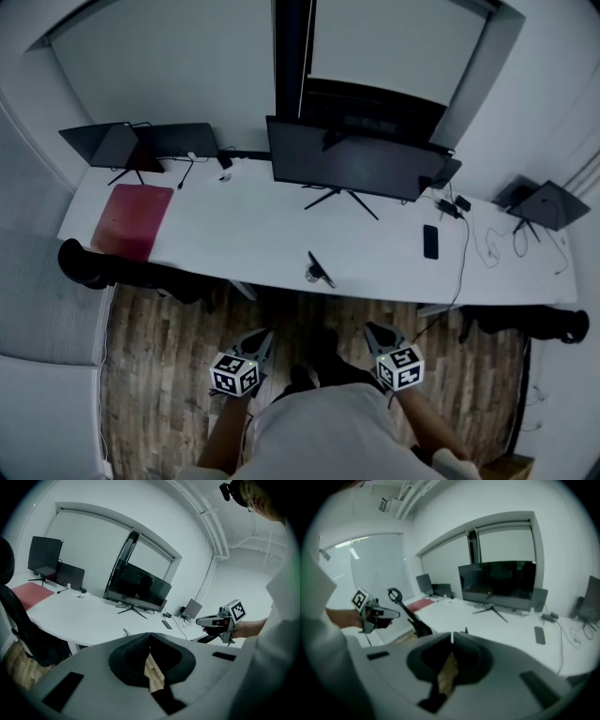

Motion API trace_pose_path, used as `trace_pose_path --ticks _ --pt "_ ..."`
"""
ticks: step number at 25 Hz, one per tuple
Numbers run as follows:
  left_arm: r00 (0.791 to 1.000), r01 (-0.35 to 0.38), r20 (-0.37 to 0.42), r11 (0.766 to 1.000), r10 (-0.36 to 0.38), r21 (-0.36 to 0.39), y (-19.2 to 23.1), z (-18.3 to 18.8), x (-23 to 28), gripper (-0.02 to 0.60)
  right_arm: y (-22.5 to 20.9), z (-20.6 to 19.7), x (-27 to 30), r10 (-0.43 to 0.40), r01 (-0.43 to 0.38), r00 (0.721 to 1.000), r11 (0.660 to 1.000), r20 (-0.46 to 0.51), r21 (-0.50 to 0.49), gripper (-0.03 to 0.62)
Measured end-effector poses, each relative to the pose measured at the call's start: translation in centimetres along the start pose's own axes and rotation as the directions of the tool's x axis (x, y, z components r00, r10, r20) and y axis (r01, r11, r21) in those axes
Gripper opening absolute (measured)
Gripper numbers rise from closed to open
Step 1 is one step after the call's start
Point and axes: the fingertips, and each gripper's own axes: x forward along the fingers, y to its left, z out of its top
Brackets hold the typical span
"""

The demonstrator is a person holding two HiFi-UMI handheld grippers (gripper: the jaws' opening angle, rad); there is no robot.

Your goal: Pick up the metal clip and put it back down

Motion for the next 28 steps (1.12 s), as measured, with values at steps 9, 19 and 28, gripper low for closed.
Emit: trace_pose_path --ticks 9,19,28 --pt "0.999 -0.015 -0.043 1.0 0.014 -0.019 0.4 0.8 3.8 0.032 -3.0 0.7 2.7 0.033 -0.032 0.999 0.999 -0.025 0.027 0.034" --pt "0.992 -0.029 -0.128 0.998 0.022 -0.058 0.4 1.5 11.0 0.032 -8.0 1.6 6.8 0.097 -0.093 0.993 0.994 -0.067 0.058 0.034" --pt "0.977 -0.068 -0.21 0.99 0.04 -0.126 0.5 1.3 17.1 0.034 -12.9 2.1 10.9 0.181 -0.172 0.977 0.982 -0.116 0.077 0.034"
